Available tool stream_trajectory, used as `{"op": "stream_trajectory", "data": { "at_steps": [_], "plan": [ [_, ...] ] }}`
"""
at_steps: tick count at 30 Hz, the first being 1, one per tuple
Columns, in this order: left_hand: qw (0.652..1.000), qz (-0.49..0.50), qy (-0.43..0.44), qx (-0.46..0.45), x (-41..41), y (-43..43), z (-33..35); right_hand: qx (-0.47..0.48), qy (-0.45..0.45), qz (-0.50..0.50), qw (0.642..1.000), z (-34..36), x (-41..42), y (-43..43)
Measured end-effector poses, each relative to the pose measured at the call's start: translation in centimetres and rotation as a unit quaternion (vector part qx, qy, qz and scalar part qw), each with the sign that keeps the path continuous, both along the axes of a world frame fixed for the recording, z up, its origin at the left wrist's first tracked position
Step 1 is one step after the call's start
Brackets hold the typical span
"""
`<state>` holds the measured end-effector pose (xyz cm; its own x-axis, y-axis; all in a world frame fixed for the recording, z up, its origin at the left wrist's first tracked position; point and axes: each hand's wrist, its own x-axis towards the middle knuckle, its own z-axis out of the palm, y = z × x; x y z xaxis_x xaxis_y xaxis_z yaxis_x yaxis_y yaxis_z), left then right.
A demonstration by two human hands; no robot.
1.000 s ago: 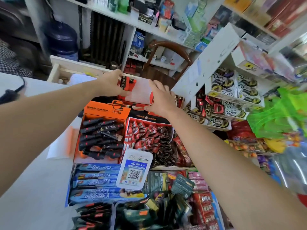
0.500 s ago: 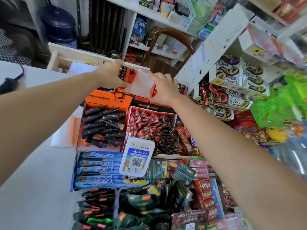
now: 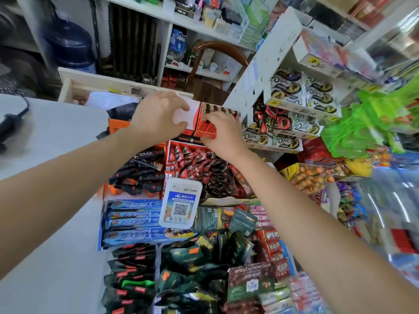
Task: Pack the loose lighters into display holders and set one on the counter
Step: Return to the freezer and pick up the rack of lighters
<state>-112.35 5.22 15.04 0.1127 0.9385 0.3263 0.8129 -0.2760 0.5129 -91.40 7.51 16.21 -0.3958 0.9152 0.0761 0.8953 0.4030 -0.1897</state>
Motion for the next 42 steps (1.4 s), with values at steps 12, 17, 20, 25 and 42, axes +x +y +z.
{"op": "stream_trajectory", "data": {
  "at_steps": [12, 17, 20, 25, 42],
  "plan": [
    [0.973, -0.175, -0.001, -0.149, 11.0, -16.2, -1.0, -0.075, 0.080, -0.132, 0.985, -0.4, 13.7, -23.7],
    [0.955, -0.237, -0.030, -0.174, 17.2, -24.7, -2.3, -0.097, 0.160, -0.240, 0.952, -2.3, 19.8, -35.1],
    [0.937, -0.268, -0.044, -0.219, 21.7, -29.8, -3.2, -0.114, 0.210, -0.323, 0.916, -4.8, 23.6, -42.1],
    [0.901, -0.309, -0.049, -0.301, 30.2, -37.6, -4.8, -0.201, 0.259, -0.431, 0.841, -10.4, 29.0, -54.3],
    [0.804, -0.337, 0.215, -0.440, 46.1, -51.0, -15.0, -0.224, 0.391, -0.631, 0.631, -18.1, 45.2, -77.0]
  ]
}}
